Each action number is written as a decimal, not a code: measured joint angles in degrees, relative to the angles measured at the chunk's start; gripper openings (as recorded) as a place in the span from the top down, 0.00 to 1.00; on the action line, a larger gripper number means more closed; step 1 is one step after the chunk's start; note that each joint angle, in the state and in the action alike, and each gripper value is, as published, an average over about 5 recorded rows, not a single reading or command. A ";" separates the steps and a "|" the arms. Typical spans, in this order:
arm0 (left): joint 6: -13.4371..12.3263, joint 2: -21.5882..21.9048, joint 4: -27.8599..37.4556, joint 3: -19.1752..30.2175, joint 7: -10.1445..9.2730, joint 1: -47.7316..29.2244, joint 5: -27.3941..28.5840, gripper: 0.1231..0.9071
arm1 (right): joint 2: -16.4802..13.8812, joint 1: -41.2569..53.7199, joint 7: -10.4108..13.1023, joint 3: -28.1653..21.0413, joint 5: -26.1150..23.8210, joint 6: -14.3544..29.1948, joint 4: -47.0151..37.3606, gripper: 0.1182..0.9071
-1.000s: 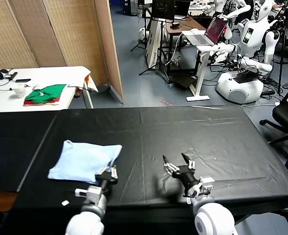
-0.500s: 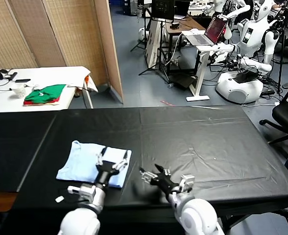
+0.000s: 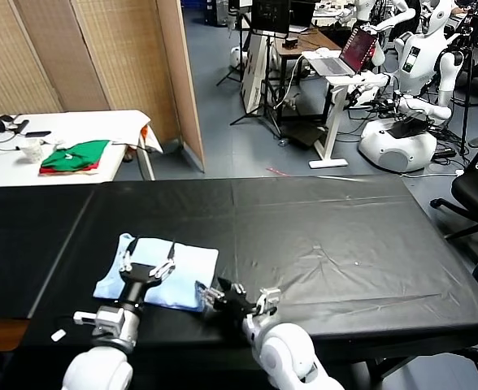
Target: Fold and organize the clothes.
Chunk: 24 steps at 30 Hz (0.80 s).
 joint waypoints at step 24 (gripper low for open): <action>2.32 1.26 2.11 -1.39 -0.31 0.44 -9.90 0.00 | -6.95 -5.22 -0.85 16.61 -1.01 -10.57 11.94 0.90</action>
